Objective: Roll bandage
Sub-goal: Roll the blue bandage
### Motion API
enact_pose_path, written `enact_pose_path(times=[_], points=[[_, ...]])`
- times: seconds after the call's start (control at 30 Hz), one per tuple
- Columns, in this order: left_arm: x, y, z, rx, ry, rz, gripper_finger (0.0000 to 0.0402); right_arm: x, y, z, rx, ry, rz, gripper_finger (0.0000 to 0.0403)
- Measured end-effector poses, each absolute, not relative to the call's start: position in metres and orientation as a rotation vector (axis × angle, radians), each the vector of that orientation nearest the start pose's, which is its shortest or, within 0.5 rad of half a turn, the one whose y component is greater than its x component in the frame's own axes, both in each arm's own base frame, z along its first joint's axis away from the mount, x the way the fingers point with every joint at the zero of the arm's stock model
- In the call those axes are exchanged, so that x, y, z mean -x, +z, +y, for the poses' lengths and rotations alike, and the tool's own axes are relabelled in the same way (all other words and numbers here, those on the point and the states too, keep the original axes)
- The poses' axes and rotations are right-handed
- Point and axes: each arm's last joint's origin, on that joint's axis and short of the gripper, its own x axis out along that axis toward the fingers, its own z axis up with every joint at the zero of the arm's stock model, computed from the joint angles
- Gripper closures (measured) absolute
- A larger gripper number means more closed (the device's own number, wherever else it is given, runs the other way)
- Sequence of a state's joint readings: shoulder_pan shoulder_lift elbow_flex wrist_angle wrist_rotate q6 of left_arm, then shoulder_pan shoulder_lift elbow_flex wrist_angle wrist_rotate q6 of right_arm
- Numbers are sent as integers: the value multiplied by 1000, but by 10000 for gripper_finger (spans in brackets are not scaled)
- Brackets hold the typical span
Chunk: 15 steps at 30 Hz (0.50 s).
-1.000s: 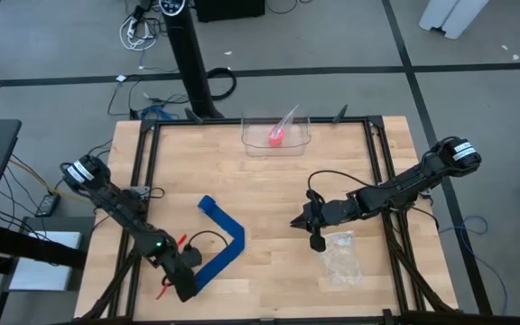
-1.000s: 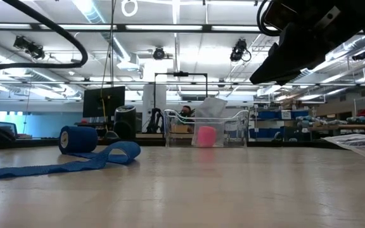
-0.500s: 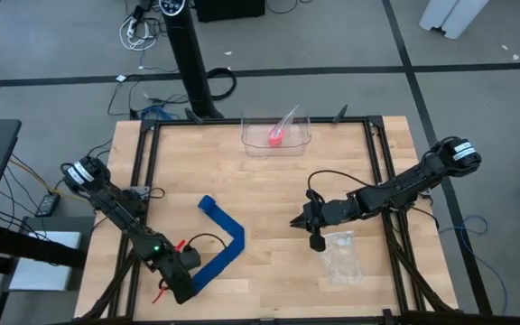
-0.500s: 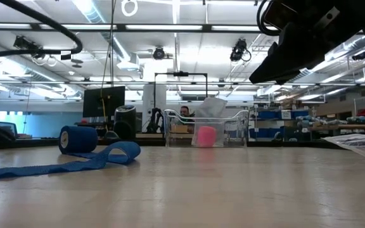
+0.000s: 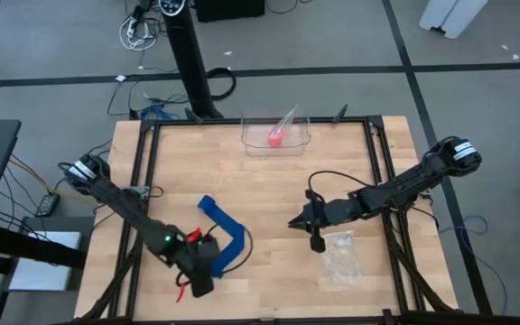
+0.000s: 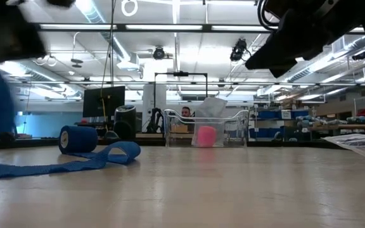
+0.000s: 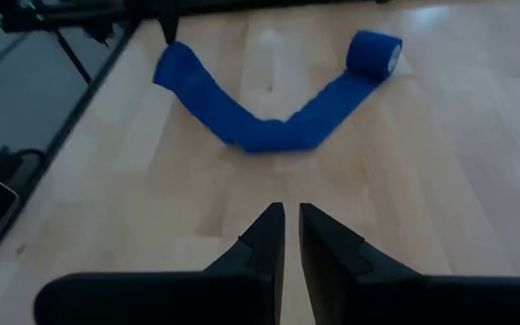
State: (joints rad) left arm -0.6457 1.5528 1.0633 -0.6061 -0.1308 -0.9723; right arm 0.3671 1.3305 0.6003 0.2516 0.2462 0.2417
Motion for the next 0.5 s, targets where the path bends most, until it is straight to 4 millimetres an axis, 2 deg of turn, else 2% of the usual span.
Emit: enact_pose_path(times=[0.13, 0.27, 0.5], points=[[-270, 247, -162, 344, 78, 984, 401, -248, 203, 92, -86, 66, 429, 364], [-291, 264, -144, 276, 41, 882, 401, -244, 211, 97, -60, 42, 370, 364], [-317, 271, -116, 208, -22, 771, 401, -232, 232, 97, -38, -58, 265, 364]])
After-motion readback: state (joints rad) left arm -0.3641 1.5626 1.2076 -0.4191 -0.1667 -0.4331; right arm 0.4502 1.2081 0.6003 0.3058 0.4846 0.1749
